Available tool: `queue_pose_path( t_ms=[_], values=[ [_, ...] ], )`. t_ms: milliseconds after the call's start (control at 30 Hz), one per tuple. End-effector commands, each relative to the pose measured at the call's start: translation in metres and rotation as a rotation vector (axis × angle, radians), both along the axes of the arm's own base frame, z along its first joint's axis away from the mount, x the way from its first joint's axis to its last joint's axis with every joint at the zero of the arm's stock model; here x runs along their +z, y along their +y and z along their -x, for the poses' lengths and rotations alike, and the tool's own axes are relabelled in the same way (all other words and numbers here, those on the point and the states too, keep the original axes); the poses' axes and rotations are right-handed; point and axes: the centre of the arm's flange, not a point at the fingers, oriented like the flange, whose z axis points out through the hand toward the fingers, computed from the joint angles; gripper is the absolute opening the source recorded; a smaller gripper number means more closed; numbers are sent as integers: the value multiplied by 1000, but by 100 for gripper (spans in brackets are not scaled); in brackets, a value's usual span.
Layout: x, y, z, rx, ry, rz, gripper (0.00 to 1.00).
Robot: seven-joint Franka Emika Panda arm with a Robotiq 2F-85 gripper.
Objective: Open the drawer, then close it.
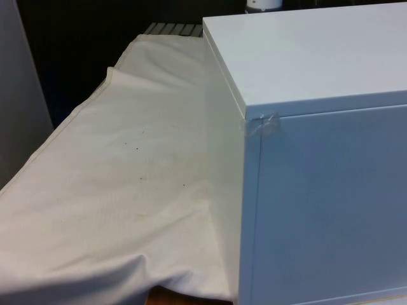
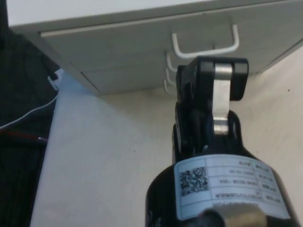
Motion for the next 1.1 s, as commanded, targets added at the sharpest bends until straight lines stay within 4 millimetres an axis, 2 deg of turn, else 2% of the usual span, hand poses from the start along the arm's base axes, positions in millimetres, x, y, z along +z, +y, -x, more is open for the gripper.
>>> queue_pose_path(
  t_ms=[0,433,600,800,900,933,1067],
  values=[
    [0,-3,2,-6,15,-2,0],
    [-1,10,21,31,130,2,0],
    [-1,15,23,50,162,11,0],
    [2,11,19,53,145,21,0],
    [1,11,19,57,150,25,14],
    [2,10,17,56,132,26,14],
    [2,10,16,59,121,29,36]
  ],
)
